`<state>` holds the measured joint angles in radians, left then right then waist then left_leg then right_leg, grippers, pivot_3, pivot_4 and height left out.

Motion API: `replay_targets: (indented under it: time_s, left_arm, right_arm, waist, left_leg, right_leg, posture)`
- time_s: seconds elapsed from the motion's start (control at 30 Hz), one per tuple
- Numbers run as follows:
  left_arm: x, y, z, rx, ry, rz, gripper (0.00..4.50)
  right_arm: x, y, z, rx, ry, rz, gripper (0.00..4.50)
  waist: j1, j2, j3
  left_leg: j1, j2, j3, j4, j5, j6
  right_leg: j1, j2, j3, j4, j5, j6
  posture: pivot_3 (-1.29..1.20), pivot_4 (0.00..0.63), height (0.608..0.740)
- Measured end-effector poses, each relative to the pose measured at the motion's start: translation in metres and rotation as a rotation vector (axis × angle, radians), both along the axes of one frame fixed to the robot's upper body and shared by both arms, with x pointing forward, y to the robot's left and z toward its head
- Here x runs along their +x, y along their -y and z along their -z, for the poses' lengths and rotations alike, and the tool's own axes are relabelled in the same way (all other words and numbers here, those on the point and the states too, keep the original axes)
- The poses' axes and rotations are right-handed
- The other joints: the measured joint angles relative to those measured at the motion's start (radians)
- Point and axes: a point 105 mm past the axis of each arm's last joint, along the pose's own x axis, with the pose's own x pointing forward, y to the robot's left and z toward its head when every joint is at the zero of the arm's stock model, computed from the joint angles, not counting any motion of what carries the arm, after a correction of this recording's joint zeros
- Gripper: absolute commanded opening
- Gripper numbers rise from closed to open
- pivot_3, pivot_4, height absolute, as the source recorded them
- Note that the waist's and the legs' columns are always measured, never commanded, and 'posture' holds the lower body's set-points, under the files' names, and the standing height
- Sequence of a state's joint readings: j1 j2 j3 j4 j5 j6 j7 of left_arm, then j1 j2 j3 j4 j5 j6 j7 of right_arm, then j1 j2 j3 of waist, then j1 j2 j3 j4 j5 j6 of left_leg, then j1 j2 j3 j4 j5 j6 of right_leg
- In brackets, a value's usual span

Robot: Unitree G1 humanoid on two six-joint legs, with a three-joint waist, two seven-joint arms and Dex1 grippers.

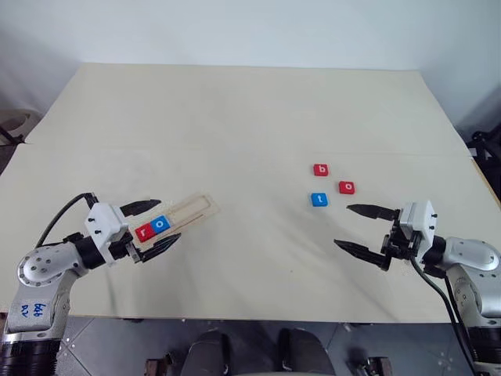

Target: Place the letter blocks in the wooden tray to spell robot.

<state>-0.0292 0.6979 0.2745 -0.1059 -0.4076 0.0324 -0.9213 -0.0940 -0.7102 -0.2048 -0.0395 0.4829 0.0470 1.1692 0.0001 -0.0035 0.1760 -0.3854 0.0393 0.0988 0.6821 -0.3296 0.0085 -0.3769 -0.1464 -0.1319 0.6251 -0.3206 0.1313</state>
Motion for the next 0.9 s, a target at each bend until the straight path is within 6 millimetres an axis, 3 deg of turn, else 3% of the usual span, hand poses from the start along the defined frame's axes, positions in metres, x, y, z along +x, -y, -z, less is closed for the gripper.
replay_targets:
  time_s: [0.13,0.23,0.37,0.6,0.77,0.9]
  left_arm:
    - [-0.001,-0.003,0.002,-0.009,-0.021,-0.012,4.50]
    - [-0.006,-0.018,0.004,-0.021,-0.027,-0.078,4.50]
    - [-0.031,-0.056,0.018,-0.045,-0.066,-0.238,4.50]
    - [-0.075,-0.100,0.045,-0.111,-0.150,-0.431,4.50]
    - [-0.095,-0.122,0.058,-0.123,-0.182,-0.526,4.50]
    - [-0.098,-0.119,0.057,-0.153,-0.194,-0.504,4.50]
  right_arm:
    - [-0.001,-0.002,0.002,-0.002,-0.008,-0.016,4.49]
    - [-0.004,-0.014,0.001,0.003,-0.020,-0.068,4.49]
    - [-0.006,-0.044,-0.008,0.056,0.002,-0.177,4.49]
    - [-0.012,-0.085,-0.025,0.103,0.069,-0.358,4.49]
    - [-0.017,-0.090,-0.027,0.110,0.061,-0.413,4.49]
    - [-0.017,-0.090,-0.027,0.108,0.053,-0.419,4.49]
  waist:
    - [-0.002,0.000,0.000]
    - [-0.006,0.000,0.000]
    - [-0.012,0.000,0.000]
    - [0.001,0.000,0.000]
    - [-0.002,-0.001,0.000]
    - [-0.002,-0.001,0.000]
  left_leg:
    - [0.000,0.001,0.000,0.000,0.000,0.000]
    - [0.000,0.003,0.001,0.000,0.000,0.000]
    - [0.000,0.007,0.001,0.000,0.000,-0.001]
    - [0.000,0.006,0.000,0.000,-0.001,0.001]
    - [0.000,0.007,0.001,0.000,-0.002,0.001]
    - [0.000,0.007,0.001,0.000,-0.002,0.001]
  right_leg:
    - [0.000,0.000,0.000,0.000,0.000,0.000]
    - [0.000,0.001,0.000,0.000,0.000,0.000]
    - [-0.001,0.001,0.000,0.000,0.000,0.000]
    - [-0.001,0.000,0.000,-0.001,0.000,-0.001]
    - [-0.001,0.000,-0.001,-0.001,0.000,-0.001]
    - [-0.001,0.000,0.000,-0.001,0.000,-0.001]
  posture:
    - [0.00,0.150,0.740]
    - [0.00,0.150,0.740]
    - [0.00,0.150,0.740]
    - [0.00,0.150,0.740]
    - [0.00,0.150,0.740]
    - [0.00,0.150,0.740]
